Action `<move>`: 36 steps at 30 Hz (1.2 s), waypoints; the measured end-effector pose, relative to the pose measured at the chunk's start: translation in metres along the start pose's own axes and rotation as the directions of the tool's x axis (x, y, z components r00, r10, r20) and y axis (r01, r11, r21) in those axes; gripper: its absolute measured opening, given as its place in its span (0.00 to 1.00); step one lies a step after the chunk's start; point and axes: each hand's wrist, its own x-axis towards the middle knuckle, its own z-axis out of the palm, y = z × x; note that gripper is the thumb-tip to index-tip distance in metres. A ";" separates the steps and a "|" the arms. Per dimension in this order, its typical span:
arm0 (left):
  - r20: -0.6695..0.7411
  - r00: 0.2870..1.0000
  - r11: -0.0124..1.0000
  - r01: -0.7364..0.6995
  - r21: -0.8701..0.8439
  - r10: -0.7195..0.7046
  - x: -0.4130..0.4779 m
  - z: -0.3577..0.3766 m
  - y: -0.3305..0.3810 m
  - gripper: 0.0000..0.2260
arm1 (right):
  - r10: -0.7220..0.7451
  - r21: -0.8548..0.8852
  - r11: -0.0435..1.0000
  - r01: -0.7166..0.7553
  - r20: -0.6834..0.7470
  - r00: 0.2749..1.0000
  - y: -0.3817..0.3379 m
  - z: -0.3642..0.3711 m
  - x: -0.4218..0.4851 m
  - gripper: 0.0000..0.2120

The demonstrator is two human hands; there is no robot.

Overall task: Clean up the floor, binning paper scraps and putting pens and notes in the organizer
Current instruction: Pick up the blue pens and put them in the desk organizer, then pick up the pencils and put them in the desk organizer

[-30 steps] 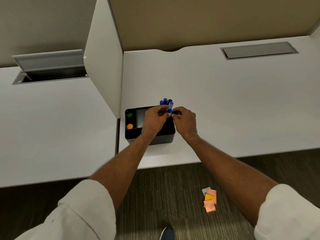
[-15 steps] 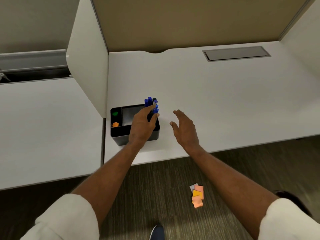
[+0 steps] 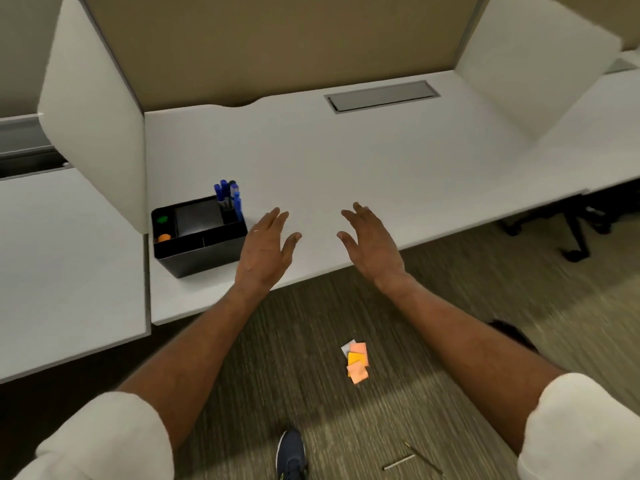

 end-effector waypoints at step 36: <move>0.587 0.634 0.831 -0.541 -0.129 0.504 -0.325 0.334 0.294 0.27 | 0.544 -0.060 0.837 -0.544 -0.009 0.839 0.335 0.041 -0.527 0.23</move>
